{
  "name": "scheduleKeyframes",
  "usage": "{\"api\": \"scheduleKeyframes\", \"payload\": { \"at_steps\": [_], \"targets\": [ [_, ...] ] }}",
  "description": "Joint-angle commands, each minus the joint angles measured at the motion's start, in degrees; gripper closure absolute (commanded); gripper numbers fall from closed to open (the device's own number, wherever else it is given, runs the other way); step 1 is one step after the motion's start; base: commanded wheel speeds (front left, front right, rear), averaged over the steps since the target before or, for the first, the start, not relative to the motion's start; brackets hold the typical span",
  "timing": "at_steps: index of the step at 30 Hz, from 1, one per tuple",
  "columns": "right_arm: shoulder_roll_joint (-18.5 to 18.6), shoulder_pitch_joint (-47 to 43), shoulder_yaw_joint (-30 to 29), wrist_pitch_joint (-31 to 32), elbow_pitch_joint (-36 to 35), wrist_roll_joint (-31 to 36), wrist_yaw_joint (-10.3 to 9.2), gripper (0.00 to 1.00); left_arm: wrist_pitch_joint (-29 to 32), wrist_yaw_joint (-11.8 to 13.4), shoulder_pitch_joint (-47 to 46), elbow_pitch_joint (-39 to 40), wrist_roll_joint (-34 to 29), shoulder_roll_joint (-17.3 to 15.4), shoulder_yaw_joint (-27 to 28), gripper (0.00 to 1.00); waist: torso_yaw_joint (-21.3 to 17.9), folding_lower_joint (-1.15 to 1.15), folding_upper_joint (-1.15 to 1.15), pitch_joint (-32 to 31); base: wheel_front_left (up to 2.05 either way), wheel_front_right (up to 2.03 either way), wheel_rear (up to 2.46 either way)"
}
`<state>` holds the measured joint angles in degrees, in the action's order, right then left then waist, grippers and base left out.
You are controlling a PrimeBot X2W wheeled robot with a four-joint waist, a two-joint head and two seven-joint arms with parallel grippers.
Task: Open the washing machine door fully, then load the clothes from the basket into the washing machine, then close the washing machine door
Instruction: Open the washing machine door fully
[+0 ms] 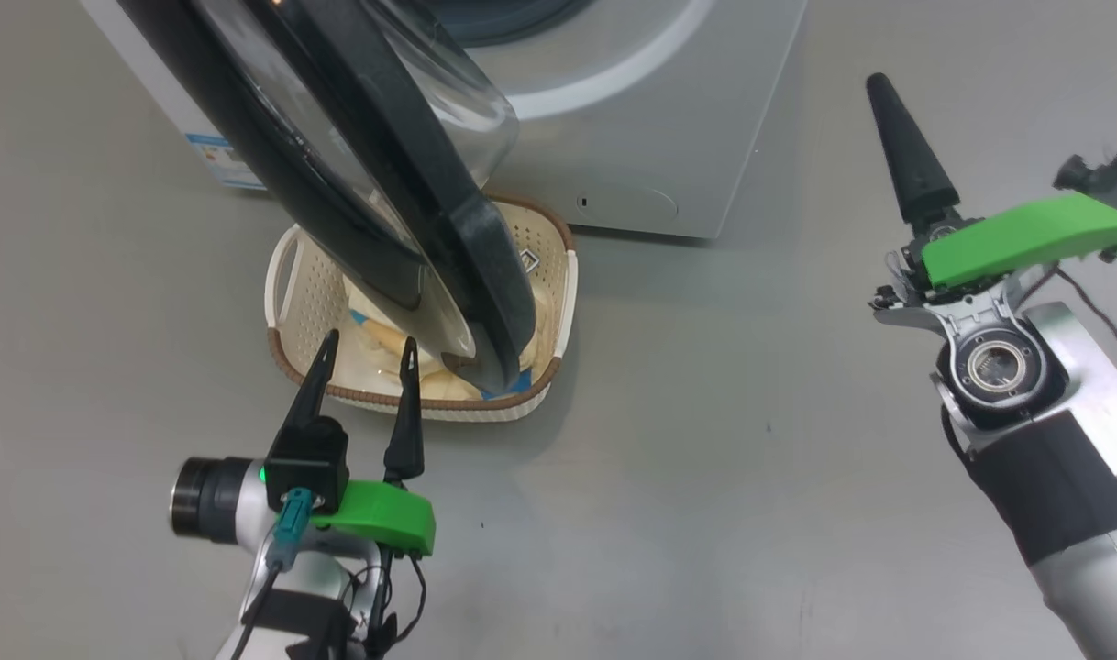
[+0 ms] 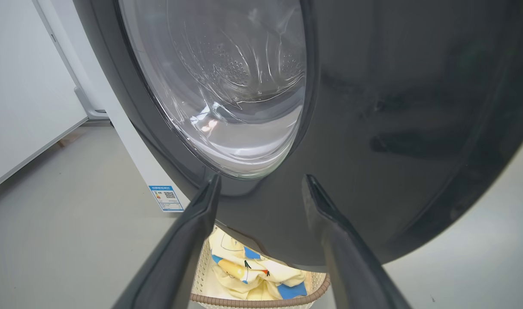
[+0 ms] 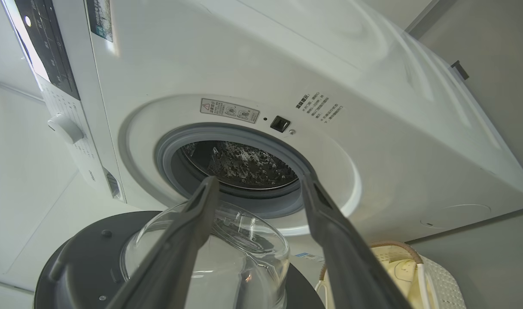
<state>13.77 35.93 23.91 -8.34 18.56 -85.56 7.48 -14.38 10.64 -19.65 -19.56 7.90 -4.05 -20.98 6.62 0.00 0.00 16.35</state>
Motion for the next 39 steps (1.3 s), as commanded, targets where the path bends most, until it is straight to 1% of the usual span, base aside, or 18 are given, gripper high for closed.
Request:
{"api": "scheduleKeyframes", "payload": {
  "at_steps": [1, 3, 5, 8, 10, 14, 16, 19, 22, 25, 29, 35, 39],
  "targets": [
    [1.1, -0.3, 0.0, -2.0, -2.3, 2.6, 0.01, 0.0, -0.6, 0.2, 0.0, 1.7, 0.0, -1.4, 2.1, 0.0, -0.6, 0.0, 0.0, -0.8, 0.0, 0.0, 0.0],
    [2.3, -1.6, -0.6, -4.0, -2.1, 5.9, 0.01, 0.0, -0.6, 0.2, 0.4, 1.6, 0.0, -1.5, 2.2, 0.0, -1.1, 0.0, 0.0, -1.5, 0.0, 0.0, 0.0],
    [3.8, -2.6, -1.3, -5.4, -1.2, 10.9, 0.01, 0.0, -0.6, 0.2, 0.9, 1.6, 0.1, -1.7, 2.4, 0.0, -1.6, 0.0, 0.0, -2.3, 0.0, 0.0, 0.0],
    [5.0, -4.2, -3.6, -6.4, 1.1, 21.0, 0.01, 0.0, -0.6, 0.1, 1.7, 1.4, 0.3, -1.9, 2.6, 0.0, -2.3, 0.0, 0.0, -3.7, 0.0, 0.0, 0.0],
    [4.5, -5.6, -6.3, -6.6, 2.2, 28.1, 0.01, 0.0, -0.6, 0.1, 2.3, 1.3, 0.5, -2.0, 2.7, 0.0, -2.8, 0.0, 0.0, -4.6, 0.0, 0.0, 0.0],
    [1.6, -9.6, -14.0, -6.6, 1.6, 42.5, 0.01, 0.0, -0.6, 0.0, 3.5, 1.4, 0.9, -2.1, 3.1, 0.0, -3.6, 0.0, 0.0, -6.2, 0.0, 0.0, 0.0],
    [-0.2, -12.2, -17.0, -6.6, 0.8, 48.4, 0.01, 0.0, -0.6, -0.1, 4.1, 1.4, 1.1, -2.2, 3.1, 0.0, -4.1, 0.0, 0.0, -7.1, 0.0, 0.0, 0.0],
    [-2.4, -16.0, -20.5, -6.6, -1.0, 56.2, 0.01, 0.0, -0.6, 0.0, 5.1, 1.4, 1.2, -2.4, 3.3, 0.0, -4.9, 0.0, 0.0, -8.1, 0.0, 0.0, 0.0],
    [-4.4, -19.6, -23.1, -6.1, -3.4, 62.5, 0.01, 0.0, -0.6, 0.1, 5.9, 1.5, 1.4, -2.5, 3.5, 0.0, -5.7, 0.0, 0.0, -9.0, 0.0, 0.0, 0.0],
    [-6.2, -23.5, -24.8, -4.7, -6.7, 67.1, 0.01, 0.0, -0.6, 0.1, 6.9, 1.5, 1.7, -2.6, 3.5, 0.0, -6.3, 0.0, 0.0, -9.9, 0.0, 0.0, 0.0],
    [-8.2, -28.9, -25.5, -2.6, -11.3, 71.8, 0.01, 0.0, -0.6, 0.2, 8.0, 1.6, 1.9, -2.7, 3.7, 0.0, -7.0, 0.0, 0.0, -10.7, 0.0, 0.0, 0.0],
    [-10.3, -35.4, -26.1, -0.6, -16.9, 75.1, 0.01, 0.0, -0.6, 0.2, 8.5, 1.4, 2.2, -2.8, 3.6, 0.0, -7.6, 0.0, 0.0, -11.6, 0.0, 0.0, 0.0],
    [-10.8, -37.9, -26.7, 0.5, -19.3, 75.6, 0.01, 0.0, -0.6, 0.3, 8.7, 1.9, 2.5, -3.0, 3.8, 0.0, -8.2, 0.0, 0.0, -11.8, 0.0, 0.0, 0.0]
  ]
}}
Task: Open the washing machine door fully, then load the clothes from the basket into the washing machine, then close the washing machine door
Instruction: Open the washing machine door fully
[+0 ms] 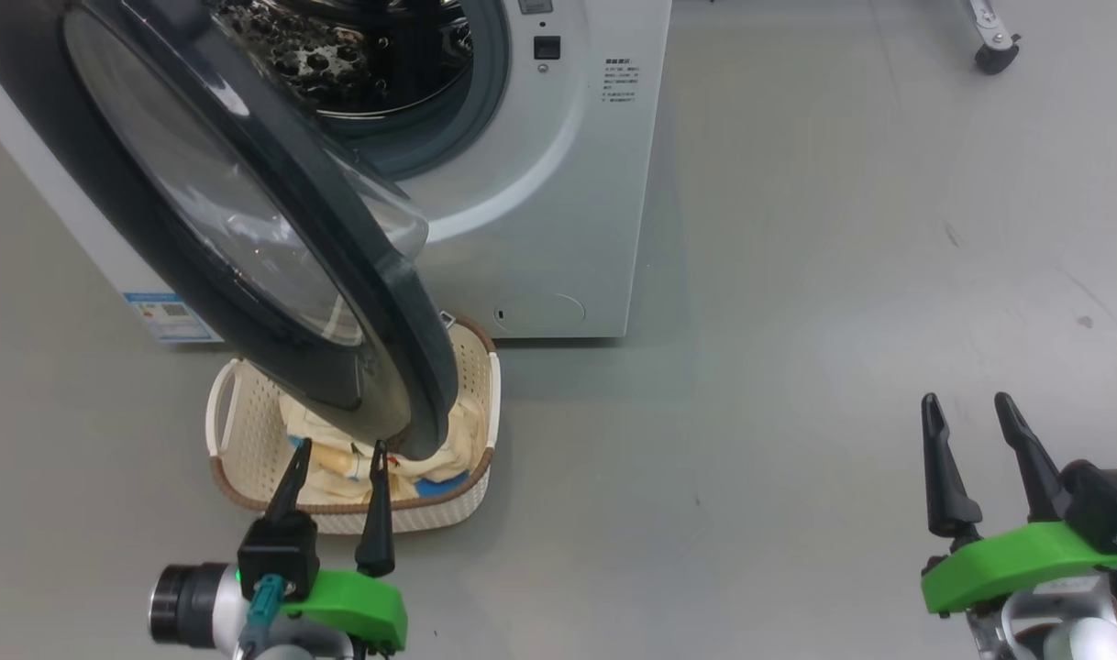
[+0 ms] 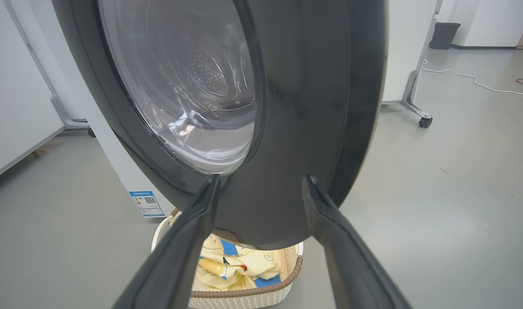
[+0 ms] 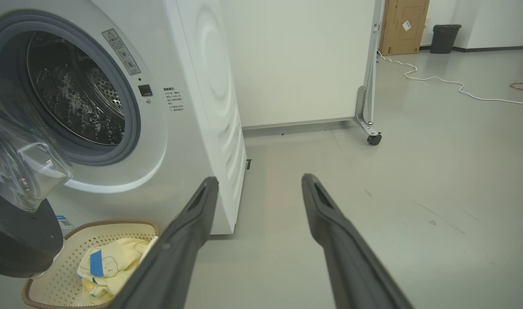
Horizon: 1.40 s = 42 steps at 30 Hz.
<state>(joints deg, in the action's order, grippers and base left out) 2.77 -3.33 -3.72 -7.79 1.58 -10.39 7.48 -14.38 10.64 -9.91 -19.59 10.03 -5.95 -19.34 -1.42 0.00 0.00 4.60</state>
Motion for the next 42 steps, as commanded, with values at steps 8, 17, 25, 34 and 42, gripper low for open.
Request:
{"api": "scheduleKeyframes", "payload": {
  "at_steps": [8, 17, 25, 34, 42],
  "targets": [
    [0.1, -0.3, 0.5, 0.7, -3.6, -0.9, 0.01, 0.0, -0.6, 0.3, -0.8, 1.9, 0.8, -1.1, 2.1, 0.0, -0.7, 0.0, 0.0, -0.4, 0.0, 0.0, 0.0],
    [0.1, -0.9, 0.3, 1.2, -3.6, -0.8, 0.01, 0.0, -0.6, 0.5, -0.8, 1.7, 0.9, -1.3, 2.0, 0.0, -0.9, 0.0, 0.0, -0.1, 0.0, 0.0, 0.0],
    [0.1, -0.6, 0.4, 1.2, -3.6, -0.9, 0.01, 0.0, -0.6, 0.7, -1.2, 1.6, 1.0, -1.5, 2.1, 0.0, -1.0, 0.0, 0.0, 0.1, 0.0, 0.0, 0.0],
    [0.1, -0.7, 0.8, 1.2, -3.2, -1.2, 0.01, 0.0, -0.6, 1.5, -1.4, 1.3, 1.5, -1.6, 2.9, 0.0, -0.9, 0.0, 0.0, 0.0, 0.0, 0.0, 0.0],
    [0.1, -1.0, 1.0, 1.4, -2.6, -1.9, 0.01, 0.0, -0.5, 2.6, -3.3, 0.5, 1.7, -2.1, 3.7, 1.0, -0.8, 0.0, 0.0, -0.3, 0.0, 0.0, 0.0]
  ]
}}
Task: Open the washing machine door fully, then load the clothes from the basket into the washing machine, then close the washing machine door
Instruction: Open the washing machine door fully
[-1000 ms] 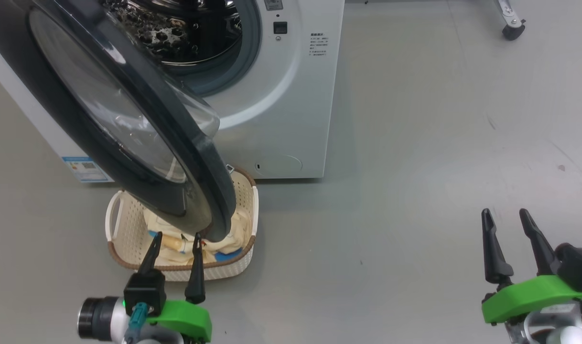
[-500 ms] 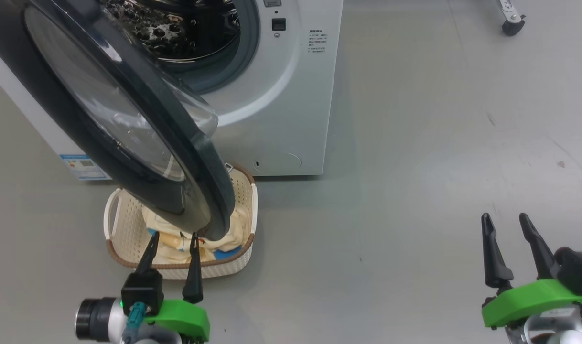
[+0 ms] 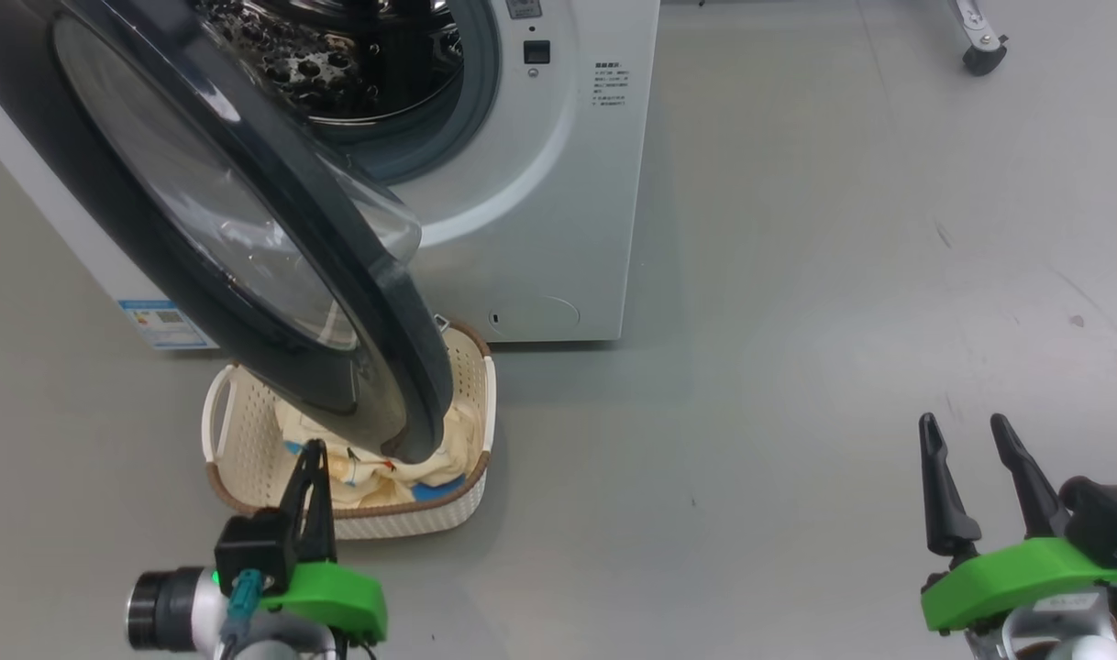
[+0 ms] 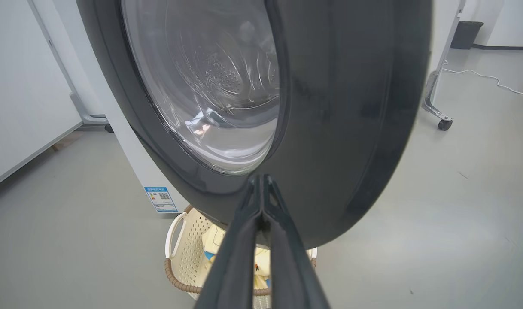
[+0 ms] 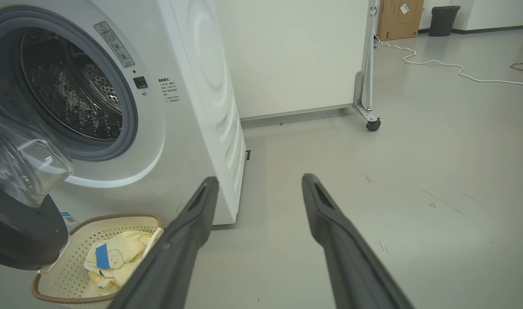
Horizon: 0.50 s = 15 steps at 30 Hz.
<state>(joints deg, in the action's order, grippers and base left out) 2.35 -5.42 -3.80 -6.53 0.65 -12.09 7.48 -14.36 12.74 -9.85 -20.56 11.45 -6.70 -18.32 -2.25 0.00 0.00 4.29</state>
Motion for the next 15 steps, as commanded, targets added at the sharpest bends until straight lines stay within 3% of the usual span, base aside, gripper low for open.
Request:
{"api": "scheduleKeyframes", "payload": {
  "at_steps": [1, 7, 15],
  "targets": [
    [0.5, 1.0, 1.1, 0.1, -1.7, -0.3, 0.01, 0.0, -0.4, 0.8, -3.9, 1.5, 0.4, -1.5, 3.1, 1.0, 0.1, 0.0, 0.0, 0.0, 0.0, 0.0, 0.0],
    [0.5, 1.2, 1.2, 0.2, -1.2, -0.8, 0.01, 0.0, 0.0, 2.5, -8.2, 4.3, 0.0, -3.8, 5.6, 1.0, 0.1, 0.0, 0.0, 0.0, 0.0, 0.0, 0.0],
    [0.5, 1.9, 1.0, -0.2, -0.1, -0.8, 0.01, 0.0, 2.1, 5.8, -13.9, 16.3, -1.6, -7.1, 8.8, 1.0, -0.4, 0.0, 0.0, -0.1, 0.0, 0.0, 0.0]
  ]
}}
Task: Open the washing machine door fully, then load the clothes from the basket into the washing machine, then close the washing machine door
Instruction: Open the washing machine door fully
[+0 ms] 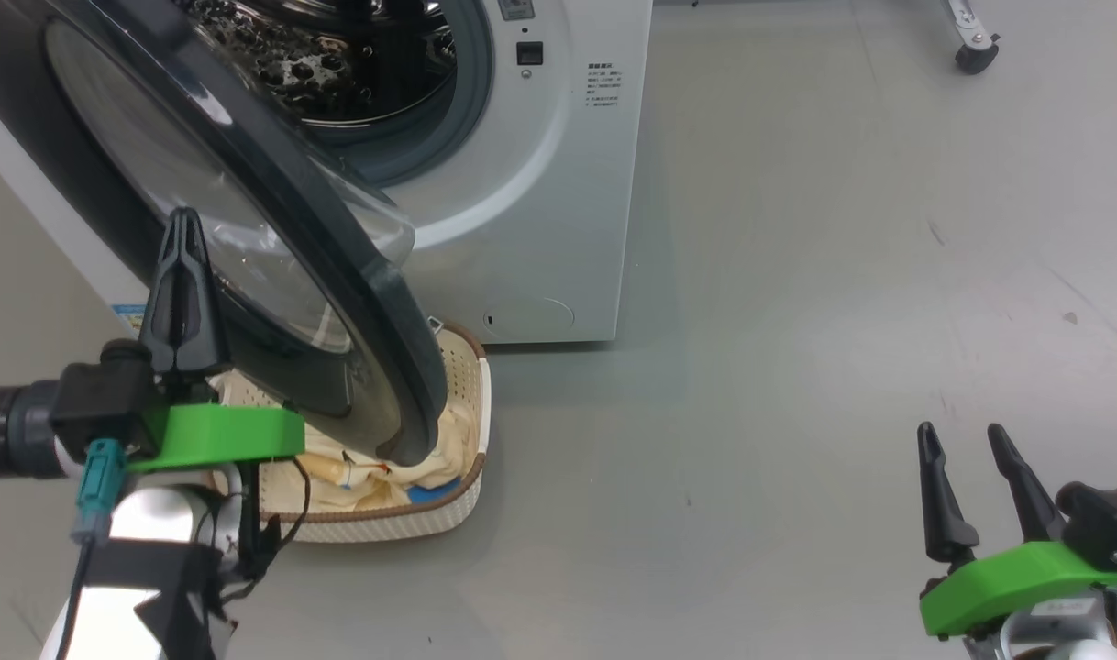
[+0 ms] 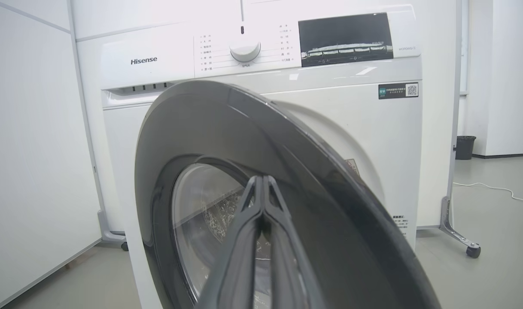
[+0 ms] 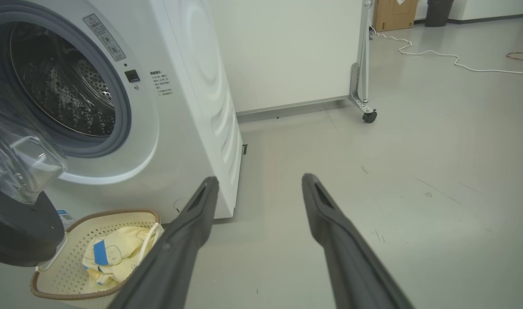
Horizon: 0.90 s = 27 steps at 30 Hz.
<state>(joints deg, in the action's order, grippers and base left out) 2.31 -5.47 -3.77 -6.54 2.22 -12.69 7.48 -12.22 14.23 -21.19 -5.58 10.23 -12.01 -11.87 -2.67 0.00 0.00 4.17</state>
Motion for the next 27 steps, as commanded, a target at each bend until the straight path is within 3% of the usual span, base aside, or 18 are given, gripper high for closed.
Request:
{"api": "scheduleKeyframes", "payload": {
  "at_steps": [1, 7, 14, 21, 27],
  "targets": [
    [0.6, 1.9, 1.0, -0.2, -1.6, -0.3, 0.01, 0.0, 0.4, 4.7, -2.9, 3.2, -0.7, -2.1, 2.5, 1.0, -0.1, 0.0, 0.0, 0.0, 0.0, 0.0, 0.0],
    [0.6, 2.0, 0.9, -0.6, -1.3, -0.7, 0.01, 0.0, 3.0, 6.1, -3.7, 14.4, -2.8, -2.0, 0.9, 1.0, -0.7, 0.0, 0.0, 0.1, 0.0, 0.0, 0.0],
    [0.6, 2.6, 1.5, -0.5, -1.1, -0.7, 0.01, 0.0, 5.4, 3.6, -4.9, 20.3, -2.5, 1.9, -6.9, 1.0, -1.6, 0.0, 0.0, 0.8, 0.0, 0.0, 0.0],
    [0.6, 3.6, 2.7, -0.2, -0.5, -0.5, 0.01, 0.0, 4.5, 0.8, -5.3, 13.1, 1.4, 6.4, -12.7, 1.0, -3.1, 0.0, 0.0, 1.3, 0.0, 0.0, 0.0],
    [0.6, 4.1, 3.4, -0.2, -0.1, -0.5, 0.01, 0.0, 2.2, 0.9, -5.8, 1.7, 4.7, 7.9, -13.3, 1.0, -4.3, 0.0, 0.0, 1.5, 0.0, 0.0, 0.0]
  ]
}}
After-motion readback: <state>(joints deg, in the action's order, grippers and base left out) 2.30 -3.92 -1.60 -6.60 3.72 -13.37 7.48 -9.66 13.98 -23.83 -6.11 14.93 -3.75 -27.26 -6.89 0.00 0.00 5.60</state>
